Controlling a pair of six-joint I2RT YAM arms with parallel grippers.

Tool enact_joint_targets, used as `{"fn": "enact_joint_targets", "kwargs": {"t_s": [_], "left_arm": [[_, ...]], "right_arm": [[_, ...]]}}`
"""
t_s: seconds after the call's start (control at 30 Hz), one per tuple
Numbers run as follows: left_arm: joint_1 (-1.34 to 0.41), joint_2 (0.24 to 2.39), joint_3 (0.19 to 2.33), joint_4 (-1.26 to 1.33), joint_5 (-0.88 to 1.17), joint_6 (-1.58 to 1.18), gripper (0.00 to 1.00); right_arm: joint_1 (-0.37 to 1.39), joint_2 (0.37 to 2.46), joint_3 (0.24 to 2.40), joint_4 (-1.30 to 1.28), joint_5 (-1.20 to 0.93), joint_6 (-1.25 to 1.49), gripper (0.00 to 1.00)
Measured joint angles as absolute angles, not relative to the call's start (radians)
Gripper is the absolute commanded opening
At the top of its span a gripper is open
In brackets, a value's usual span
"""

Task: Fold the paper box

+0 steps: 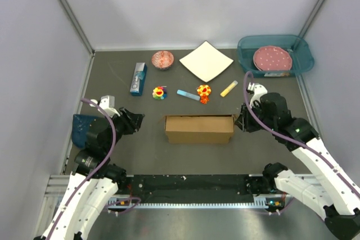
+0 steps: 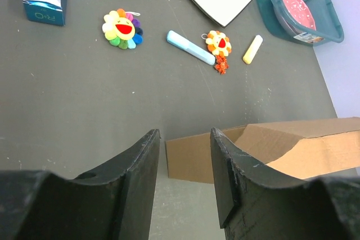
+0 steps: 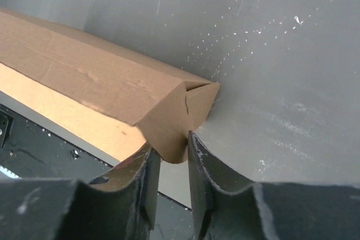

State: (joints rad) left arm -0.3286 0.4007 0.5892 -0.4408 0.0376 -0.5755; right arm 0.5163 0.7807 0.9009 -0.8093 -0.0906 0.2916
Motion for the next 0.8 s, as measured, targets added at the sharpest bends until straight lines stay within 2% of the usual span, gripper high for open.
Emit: {"fn": "enact_joint_targets", "kwargs": {"t_s": [0.2, 0.3, 0.57, 0.8], "left_arm": [[-0.328, 0.401, 0.589, -0.440, 0.039, -0.571, 0.46], [-0.328, 0.401, 0.589, -0.432, 0.049, -0.568, 0.47], [-0.329, 0.402, 0.589, -0.359, 0.143, -0.548, 0.59], [-0.331, 0.424, 0.589, -0.265, 0.302, -0.485, 0.61]], "right_arm": [[0.522, 0.779, 0.901, -0.798, -0.060, 0.300, 0.09], [0.522, 0.779, 0.901, -0.794, -0.052, 0.300, 0.08], [0.524, 0.779, 0.901, -0.794, -0.048, 0.310, 0.08], [0.530, 0.779, 0.901, -0.794, -0.043, 0.315, 0.08]]}}
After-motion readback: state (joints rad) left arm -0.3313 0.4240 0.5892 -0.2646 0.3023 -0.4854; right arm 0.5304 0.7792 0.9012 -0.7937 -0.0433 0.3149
